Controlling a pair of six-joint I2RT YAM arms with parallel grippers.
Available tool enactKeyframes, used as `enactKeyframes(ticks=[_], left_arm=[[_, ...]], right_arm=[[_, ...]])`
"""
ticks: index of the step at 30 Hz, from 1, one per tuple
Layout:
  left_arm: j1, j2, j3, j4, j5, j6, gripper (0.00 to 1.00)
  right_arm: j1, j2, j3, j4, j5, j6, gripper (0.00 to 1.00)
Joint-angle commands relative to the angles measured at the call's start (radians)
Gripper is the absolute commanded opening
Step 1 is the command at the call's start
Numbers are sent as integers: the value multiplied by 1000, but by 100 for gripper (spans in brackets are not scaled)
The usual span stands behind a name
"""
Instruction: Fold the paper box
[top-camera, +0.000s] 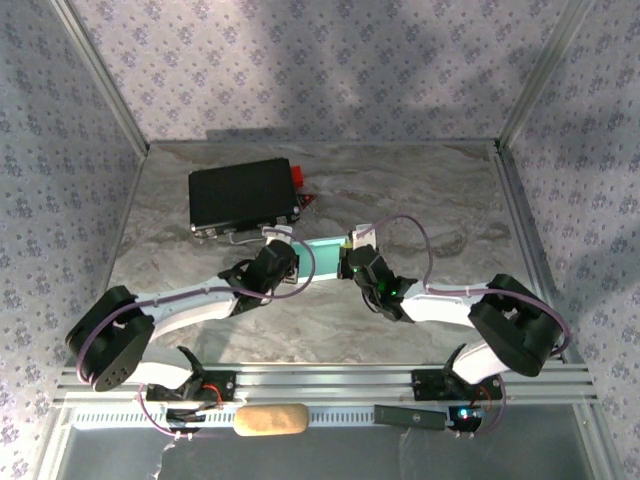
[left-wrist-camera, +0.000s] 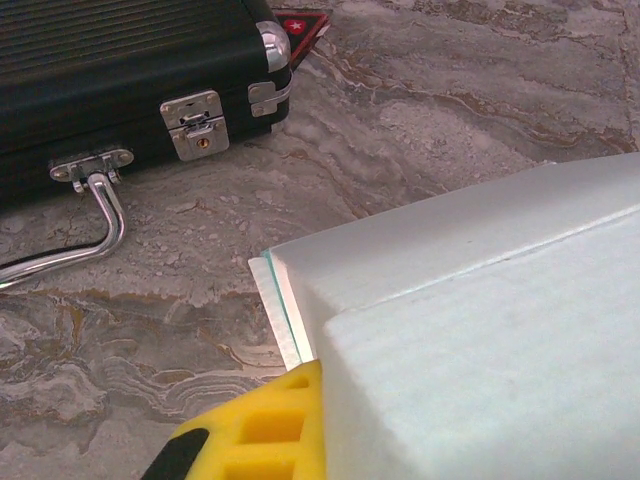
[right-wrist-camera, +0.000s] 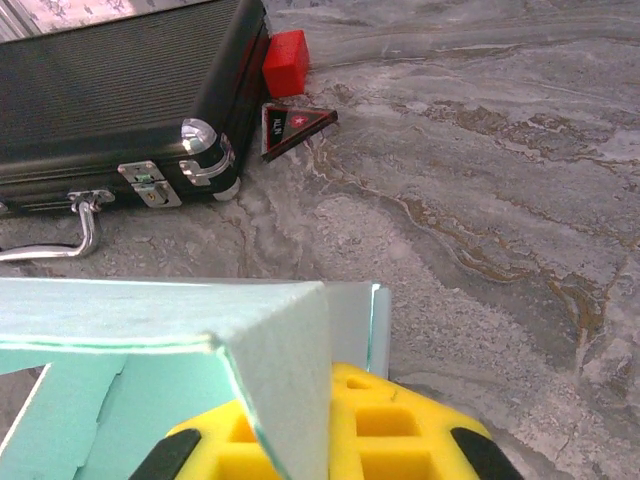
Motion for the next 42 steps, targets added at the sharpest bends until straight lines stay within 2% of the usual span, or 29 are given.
enactKeyframes(ticks=[1, 11, 15, 19, 22, 26, 31, 37, 42], left_arm=[[-31, 6, -29, -14, 79, -32, 0], [-51, 19, -42, -13, 51, -50, 0], [-62, 23, -40, -21, 32, -57, 0], [-76, 33, -33, -44, -4, -73, 0], [-100, 43, -21, -63, -54, -99, 0], [-146, 56, 13, -128, -162, -148, 0], [-173, 71, 46, -191, -252, -204, 0], [-195, 88, 63, -207, -285, -242, 0], [-200, 88, 70, -217, -287, -269, 0]], right_arm=[[15, -6, -29, -74, -32, -9, 10], [19, -25, -34, -103, -37, 5, 17], [20, -51, -33, -134, -33, 15, 28], [29, -102, 6, -262, -33, 52, 45], [44, -155, 39, -409, -28, 139, 55], [82, -266, -17, -441, -99, 292, 64], [135, -388, -49, -532, -142, 479, 67], [190, -595, -116, -624, -110, 764, 64], [254, -718, -102, -712, 30, 1015, 67]])
